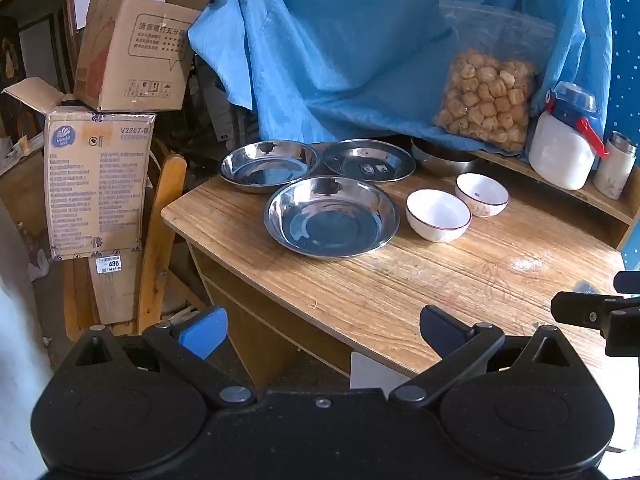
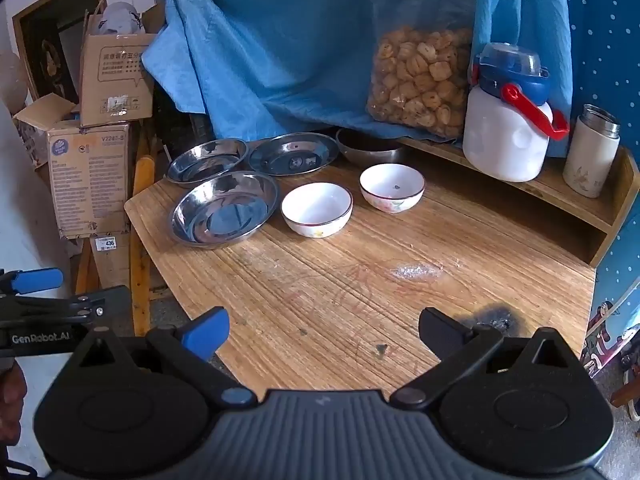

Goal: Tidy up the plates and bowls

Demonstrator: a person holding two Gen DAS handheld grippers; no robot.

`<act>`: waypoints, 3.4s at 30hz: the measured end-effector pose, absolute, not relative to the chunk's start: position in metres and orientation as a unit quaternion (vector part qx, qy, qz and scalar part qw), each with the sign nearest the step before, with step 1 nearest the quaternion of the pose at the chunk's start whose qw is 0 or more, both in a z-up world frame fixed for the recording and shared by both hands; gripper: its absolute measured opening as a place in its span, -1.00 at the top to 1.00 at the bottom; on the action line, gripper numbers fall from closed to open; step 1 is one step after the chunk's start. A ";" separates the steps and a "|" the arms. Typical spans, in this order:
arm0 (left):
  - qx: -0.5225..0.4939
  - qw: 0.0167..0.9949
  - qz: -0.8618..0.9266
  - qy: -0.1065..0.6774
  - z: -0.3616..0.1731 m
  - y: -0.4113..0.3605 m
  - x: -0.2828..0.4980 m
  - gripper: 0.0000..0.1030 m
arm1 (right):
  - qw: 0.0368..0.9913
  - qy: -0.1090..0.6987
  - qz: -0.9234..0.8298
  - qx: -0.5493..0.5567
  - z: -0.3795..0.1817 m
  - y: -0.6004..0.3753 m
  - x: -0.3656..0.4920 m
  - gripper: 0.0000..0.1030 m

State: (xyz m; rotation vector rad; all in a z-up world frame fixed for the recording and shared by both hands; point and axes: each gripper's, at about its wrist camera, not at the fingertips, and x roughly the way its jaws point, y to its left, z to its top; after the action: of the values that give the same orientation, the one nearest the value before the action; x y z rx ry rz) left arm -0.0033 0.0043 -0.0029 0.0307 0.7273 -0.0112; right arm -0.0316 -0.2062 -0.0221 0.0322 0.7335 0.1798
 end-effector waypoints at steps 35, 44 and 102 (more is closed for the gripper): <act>0.025 0.935 0.000 0.354 -0.001 0.006 -0.007 -0.98 | 0.931 0.355 0.082 0.018 -0.021 -0.207 -0.034 -0.99; 0.025 0.935 0.000 0.355 -0.001 0.005 -0.007 -0.98 | 0.931 0.355 0.082 0.018 -0.021 -0.208 -0.035 -0.99; -0.033 0.909 0.101 0.403 -0.001 -0.003 0.018 -0.98 | 0.919 0.372 0.133 0.002 -0.029 -0.232 -0.033 -1.00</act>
State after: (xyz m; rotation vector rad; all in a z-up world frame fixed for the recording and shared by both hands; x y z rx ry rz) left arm 0.0178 -0.0034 -0.0013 -0.0686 0.8314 0.2082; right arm -0.0334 -0.2324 -0.0292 0.0039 0.7654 0.2739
